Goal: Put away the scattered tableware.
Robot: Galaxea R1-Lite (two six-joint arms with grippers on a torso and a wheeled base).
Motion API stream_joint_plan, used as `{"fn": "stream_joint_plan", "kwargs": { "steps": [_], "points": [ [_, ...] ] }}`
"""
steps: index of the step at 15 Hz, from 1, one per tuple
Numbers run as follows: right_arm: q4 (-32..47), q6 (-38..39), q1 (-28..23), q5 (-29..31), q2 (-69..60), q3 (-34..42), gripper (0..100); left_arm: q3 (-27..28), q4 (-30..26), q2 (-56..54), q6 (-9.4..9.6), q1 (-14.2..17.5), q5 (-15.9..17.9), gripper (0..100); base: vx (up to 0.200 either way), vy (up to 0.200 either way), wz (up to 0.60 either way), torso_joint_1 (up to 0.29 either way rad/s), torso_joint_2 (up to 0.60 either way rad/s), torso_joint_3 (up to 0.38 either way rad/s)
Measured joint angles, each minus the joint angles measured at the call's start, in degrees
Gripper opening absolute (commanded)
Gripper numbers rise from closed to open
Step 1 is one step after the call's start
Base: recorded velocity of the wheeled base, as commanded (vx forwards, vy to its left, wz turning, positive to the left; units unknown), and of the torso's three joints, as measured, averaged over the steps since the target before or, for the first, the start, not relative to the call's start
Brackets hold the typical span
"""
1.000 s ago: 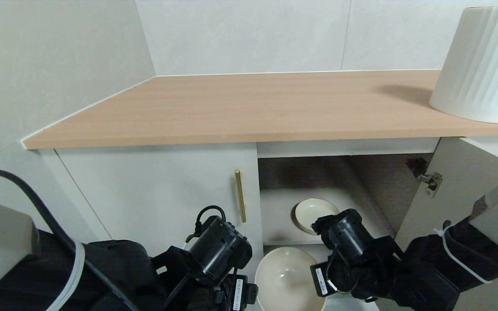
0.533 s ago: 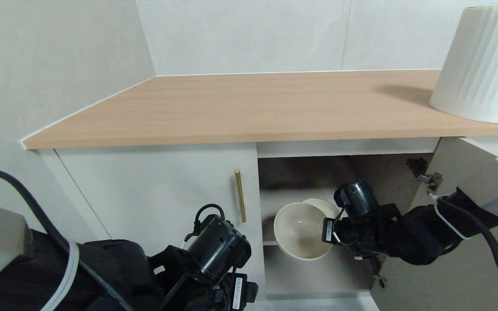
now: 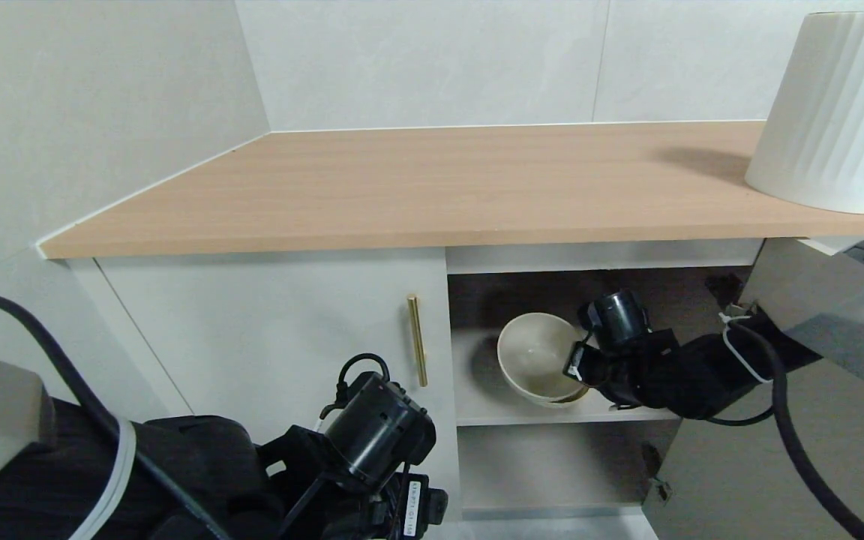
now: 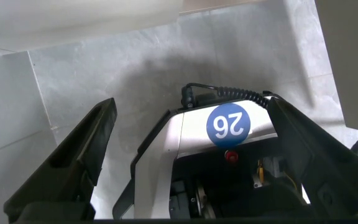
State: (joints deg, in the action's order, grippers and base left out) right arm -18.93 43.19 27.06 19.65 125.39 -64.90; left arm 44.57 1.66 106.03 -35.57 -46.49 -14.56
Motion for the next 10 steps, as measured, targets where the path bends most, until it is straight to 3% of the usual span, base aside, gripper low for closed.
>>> {"fn": "stream_joint_plan", "kwargs": {
  "steps": [4, 10],
  "points": [
    [0.33, 0.77, -1.90, 3.08, 4.51, -4.56, 0, 0.09, -0.02, 0.00, 0.00, 0.02, -0.02, 100, 0.000, 0.000, 0.00, 0.000, 0.00, 0.000],
    [0.11, 0.76, -2.82, 3.19, 7.94, -6.79, 0, 0.09, -0.02, 0.00, 0.00, 0.09, 0.00, 100, 0.000, 0.000, 0.00, 0.000, 0.00, 0.000]
  ]
}}
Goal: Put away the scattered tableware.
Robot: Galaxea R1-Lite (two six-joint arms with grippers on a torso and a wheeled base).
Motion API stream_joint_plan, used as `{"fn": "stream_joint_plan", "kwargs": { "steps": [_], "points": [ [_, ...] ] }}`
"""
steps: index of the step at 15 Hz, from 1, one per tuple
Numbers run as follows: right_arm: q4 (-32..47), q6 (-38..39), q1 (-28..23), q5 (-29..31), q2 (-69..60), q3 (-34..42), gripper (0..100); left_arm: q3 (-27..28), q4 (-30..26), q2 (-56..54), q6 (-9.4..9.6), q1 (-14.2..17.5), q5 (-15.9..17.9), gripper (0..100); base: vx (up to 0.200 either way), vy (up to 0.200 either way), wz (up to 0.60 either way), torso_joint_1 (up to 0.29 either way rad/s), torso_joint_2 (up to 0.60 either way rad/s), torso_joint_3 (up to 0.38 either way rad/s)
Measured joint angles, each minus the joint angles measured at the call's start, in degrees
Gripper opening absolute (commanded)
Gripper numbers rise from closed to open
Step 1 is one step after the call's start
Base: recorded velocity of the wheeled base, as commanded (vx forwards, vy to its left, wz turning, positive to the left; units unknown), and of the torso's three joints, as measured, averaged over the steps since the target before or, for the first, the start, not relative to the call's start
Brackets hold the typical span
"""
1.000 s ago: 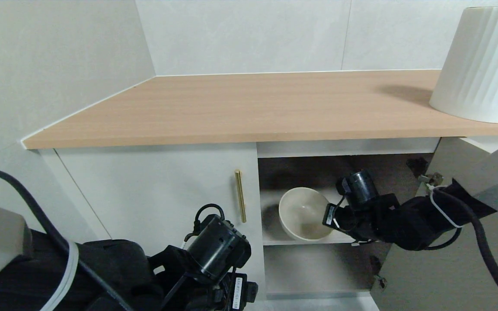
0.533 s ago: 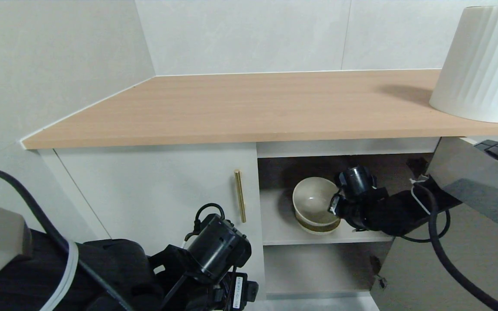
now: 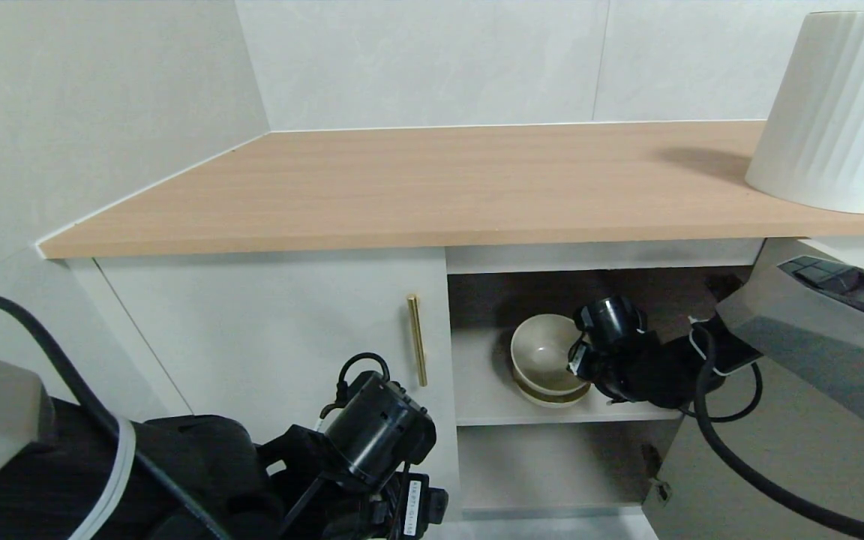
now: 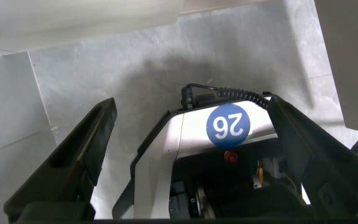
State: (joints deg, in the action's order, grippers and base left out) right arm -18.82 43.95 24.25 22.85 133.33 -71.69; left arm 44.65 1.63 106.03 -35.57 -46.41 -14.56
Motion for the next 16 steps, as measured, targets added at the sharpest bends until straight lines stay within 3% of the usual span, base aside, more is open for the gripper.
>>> {"fn": "stream_joint_plan", "kwargs": {
  "steps": [3, 4, 14, 16],
  "points": [
    [0.02, 0.00, -0.20, -0.05, 0.71, -0.30, 0, 0.00, 0.02, 0.00, 0.00, 0.00, 0.00, 100, 0.000, 0.000, 0.00, 0.000, 0.00, 0.000],
    [0.00, 0.00, -0.18, -0.05, 0.77, -0.35, 100, 0.00, 0.00, 0.00, 0.00, 0.05, 0.00, 100, 0.000, 0.000, 0.00, 0.000, 0.00, 0.000],
    [0.49, -0.16, 0.11, -0.98, -0.69, 1.40, 100, -0.01, 0.00, -0.27, 0.05, 0.20, 0.00, 100, 0.000, 0.000, 0.00, 0.000, 0.00, 0.000],
    [0.71, -1.01, 0.55, -5.06, -4.11, 4.61, 100, -0.01, 0.00, -0.90, 0.10, 0.44, -0.20, 100, 0.000, 0.000, 0.00, 0.000, 0.00, 0.000]
  ]
}}
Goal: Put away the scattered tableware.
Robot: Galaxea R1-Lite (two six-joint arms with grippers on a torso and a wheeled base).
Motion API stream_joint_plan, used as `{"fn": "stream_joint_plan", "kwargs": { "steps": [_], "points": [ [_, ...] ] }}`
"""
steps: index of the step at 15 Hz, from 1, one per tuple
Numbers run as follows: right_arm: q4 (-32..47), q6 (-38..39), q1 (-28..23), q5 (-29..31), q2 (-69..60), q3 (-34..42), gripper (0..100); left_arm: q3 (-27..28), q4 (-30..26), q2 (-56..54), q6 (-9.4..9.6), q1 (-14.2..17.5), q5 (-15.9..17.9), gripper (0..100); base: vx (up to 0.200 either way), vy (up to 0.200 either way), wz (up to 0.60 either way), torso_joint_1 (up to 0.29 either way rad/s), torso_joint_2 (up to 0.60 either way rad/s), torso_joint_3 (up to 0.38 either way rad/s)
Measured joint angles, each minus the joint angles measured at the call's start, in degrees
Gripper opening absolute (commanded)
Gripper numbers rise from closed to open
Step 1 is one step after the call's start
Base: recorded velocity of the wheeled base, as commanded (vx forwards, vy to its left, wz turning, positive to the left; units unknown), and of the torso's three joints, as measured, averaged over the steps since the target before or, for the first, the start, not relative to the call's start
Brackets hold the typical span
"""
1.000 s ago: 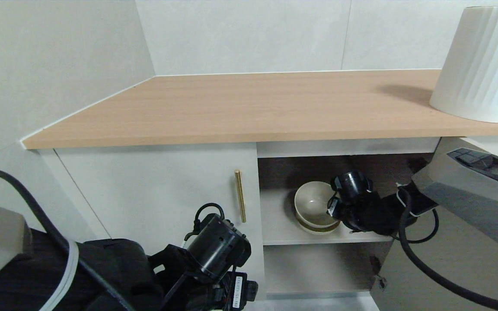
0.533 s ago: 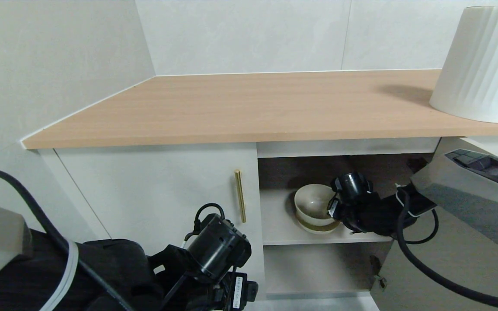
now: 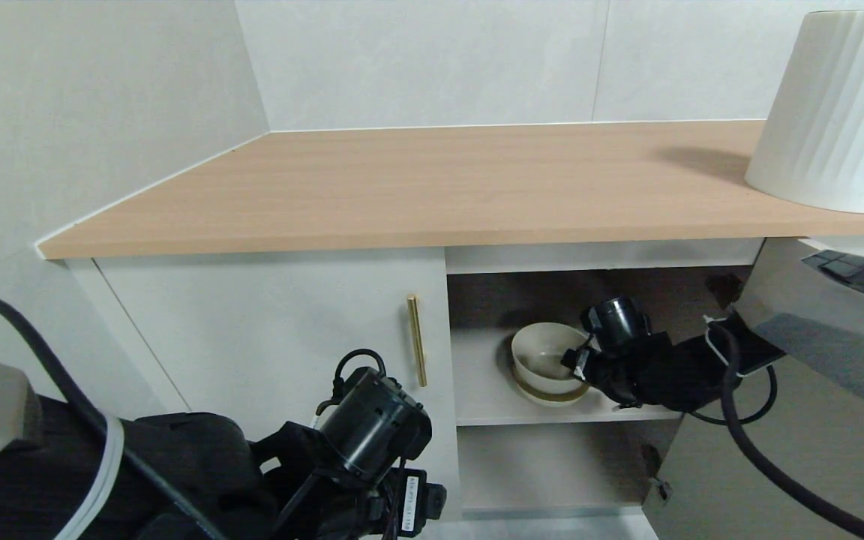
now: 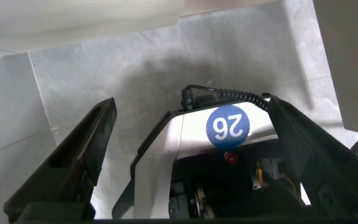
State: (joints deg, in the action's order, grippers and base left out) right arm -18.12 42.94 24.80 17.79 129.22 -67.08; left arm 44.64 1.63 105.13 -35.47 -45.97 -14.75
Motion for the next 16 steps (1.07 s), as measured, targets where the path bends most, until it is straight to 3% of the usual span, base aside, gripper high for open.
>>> {"fn": "stream_joint_plan", "kwargs": {
  "steps": [3, 6, 9, 12, 14, 16],
  "points": [
    [1.87, -5.58, 1.19, -7.91, -6.64, 6.58, 100, -0.33, -1.37, -1.46, 0.48, 0.59, -0.44, 100, 0.000, 0.000, 0.00, 0.000, 0.00, 0.000],
    [6.07, -13.41, 3.25, -12.57, -14.73, 12.57, 100, -0.57, -7.02, -6.60, 2.00, 1.95, -0.20, 100, 0.000, 0.000, 0.00, 0.000, 0.00, 0.000],
    [17.63, -18.44, 5.07, -15.01, -27.90, 16.04, 100, -1.01, -9.00, -13.79, 2.57, 6.07, -0.18, 100, 0.000, 0.000, 0.00, 0.000, 0.00, 0.000],
    [30.07, -21.39, 5.83, -16.29, -39.51, 15.46, 100, -2.45, -10.30, -20.16, 2.66, 7.50, -0.16, 100, 0.000, 0.000, 0.00, 0.000, 0.00, 0.000],
    [32.78, -21.76, 6.12, -16.73, -44.58, 16.35, 100, -2.89, -10.98, -23.55, 2.88, 8.46, -0.22, 100, 0.000, 0.000, 0.00, 0.000, 0.00, 0.000],
    [32.89, -21.75, 6.21, -16.64, -47.14, 18.01, 100, -2.95, -10.87, -24.98, 4.50, 8.81, -0.60, 100, 0.000, 0.000, 0.00, 0.000, 0.00, 0.000]
  ]
}}
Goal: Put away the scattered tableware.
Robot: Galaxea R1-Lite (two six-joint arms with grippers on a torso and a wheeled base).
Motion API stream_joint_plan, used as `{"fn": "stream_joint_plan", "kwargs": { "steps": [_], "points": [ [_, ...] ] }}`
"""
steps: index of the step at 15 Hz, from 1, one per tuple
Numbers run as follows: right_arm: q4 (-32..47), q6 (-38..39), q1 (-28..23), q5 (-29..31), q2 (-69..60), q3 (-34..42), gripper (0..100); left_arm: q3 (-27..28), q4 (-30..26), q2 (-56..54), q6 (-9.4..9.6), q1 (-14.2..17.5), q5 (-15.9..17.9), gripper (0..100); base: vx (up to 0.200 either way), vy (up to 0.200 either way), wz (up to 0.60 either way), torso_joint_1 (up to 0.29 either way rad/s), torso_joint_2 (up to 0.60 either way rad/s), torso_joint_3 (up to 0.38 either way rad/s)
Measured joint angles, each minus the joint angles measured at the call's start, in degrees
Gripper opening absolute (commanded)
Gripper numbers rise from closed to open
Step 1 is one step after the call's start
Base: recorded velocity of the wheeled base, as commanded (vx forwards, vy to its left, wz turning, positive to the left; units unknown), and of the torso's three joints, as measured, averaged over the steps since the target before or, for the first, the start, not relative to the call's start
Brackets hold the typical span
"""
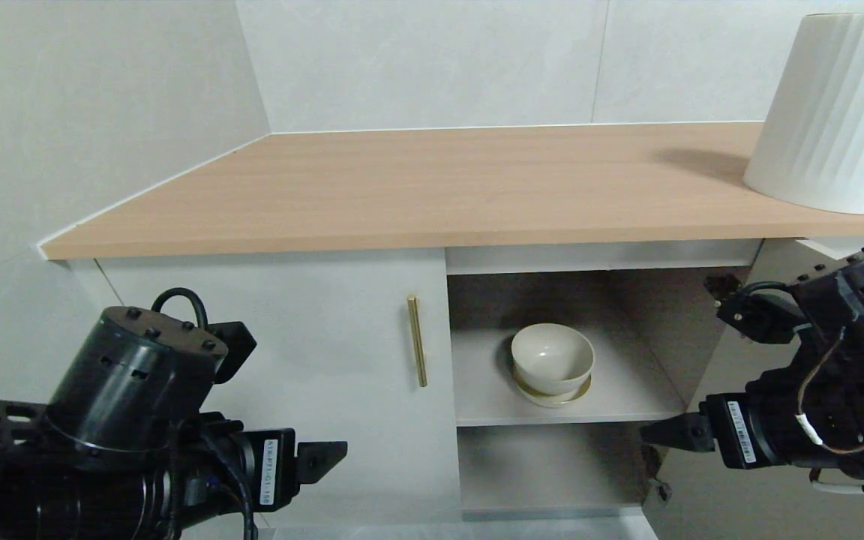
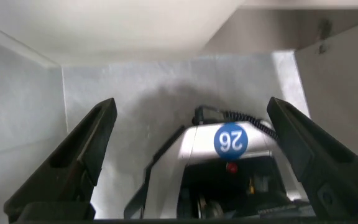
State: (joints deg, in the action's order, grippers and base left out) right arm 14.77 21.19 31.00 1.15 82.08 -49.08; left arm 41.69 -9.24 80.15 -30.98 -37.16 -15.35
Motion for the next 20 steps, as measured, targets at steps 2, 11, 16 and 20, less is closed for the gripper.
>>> {"fn": "stream_joint_plan", "kwargs": {
  "steps": [2, 11, 16, 20],
  "points": [
    [-0.13, -0.01, 0.00, 0.02, -1.18, 1.12, 100, 0.34, 0.18, -0.33, 1.37, 0.09, -0.63, 100, -0.100, 0.000, 0.00, 0.001, 0.00, 0.004],
    [0.06, -0.20, 0.02, 0.63, -2.60, 1.65, 100, 1.19, 0.29, 3.11, 1.41, -0.63, -3.36, 100, -0.200, 0.000, 0.00, 0.003, 0.00, 0.003],
    [0.00, -0.28, 0.00, 0.63, -2.73, 1.93, 100, 1.11, 0.29, 3.86, 1.39, -0.73, -3.34, 100, -0.160, 0.000, 0.00, 0.003, 0.00, 0.001],
    [0.00, -0.30, 0.00, 0.71, -2.78, 2.00, 100, 1.02, 0.27, 4.16, 1.32, -0.73, -3.28, 100, 0.000, 0.000, 0.00, 0.000, 0.00, 0.000]
  ]
}}
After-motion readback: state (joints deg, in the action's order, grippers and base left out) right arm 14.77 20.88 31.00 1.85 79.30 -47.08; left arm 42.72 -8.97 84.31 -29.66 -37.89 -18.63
